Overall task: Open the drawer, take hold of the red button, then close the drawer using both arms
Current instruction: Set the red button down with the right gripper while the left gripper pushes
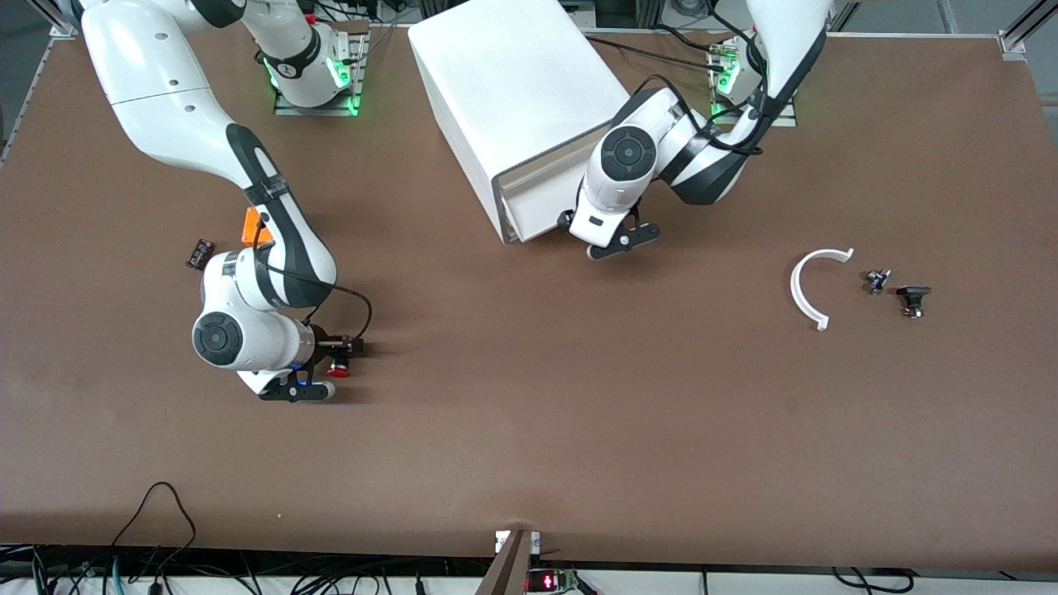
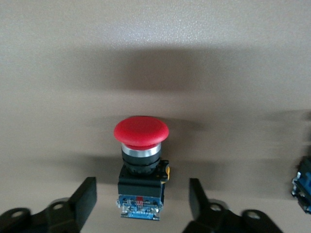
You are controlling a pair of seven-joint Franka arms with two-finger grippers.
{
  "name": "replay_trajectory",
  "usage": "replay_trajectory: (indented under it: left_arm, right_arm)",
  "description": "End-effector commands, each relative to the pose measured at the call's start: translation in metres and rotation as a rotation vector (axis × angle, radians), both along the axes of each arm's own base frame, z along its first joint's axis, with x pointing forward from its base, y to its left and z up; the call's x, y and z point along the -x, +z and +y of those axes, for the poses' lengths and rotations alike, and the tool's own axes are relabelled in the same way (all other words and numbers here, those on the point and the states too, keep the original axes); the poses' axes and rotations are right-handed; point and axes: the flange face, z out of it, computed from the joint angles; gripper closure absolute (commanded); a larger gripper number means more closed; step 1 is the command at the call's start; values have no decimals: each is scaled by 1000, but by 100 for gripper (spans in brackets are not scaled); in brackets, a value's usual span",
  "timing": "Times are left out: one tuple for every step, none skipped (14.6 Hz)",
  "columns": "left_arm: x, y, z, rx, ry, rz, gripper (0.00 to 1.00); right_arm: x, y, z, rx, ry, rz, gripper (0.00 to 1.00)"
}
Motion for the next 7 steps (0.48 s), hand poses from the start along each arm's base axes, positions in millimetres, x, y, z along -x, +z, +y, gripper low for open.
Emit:
replay_trajectory:
  left_arm:
    - [18,5,-11,12,25,30,0]
    - [23,4,-15,14,22,38,0]
    - [30,5,-20,14,11,50,0]
    - [35,5,-21,5,2,73,0]
    - [38,5,-21,-2,3,93,0]
    - [39,6,-21,-3,3,102,0]
    - [44,6,-25,-3,-8,109,0]
  right_arm:
    - [-9,21,-18,-7,-29,-29,0]
    - [-13,28,-38,1,-38,-41,0]
    - [-15,36,-54,-1,-46,-52,0]
    - [-15,44,-62,-2,-42,-58,0]
    - [-15,54,-71,0,-49,-57,0]
    - [-16,68,-84,14,-61,-61,0]
    - [-15,83,-93,26,-72,-61,0]
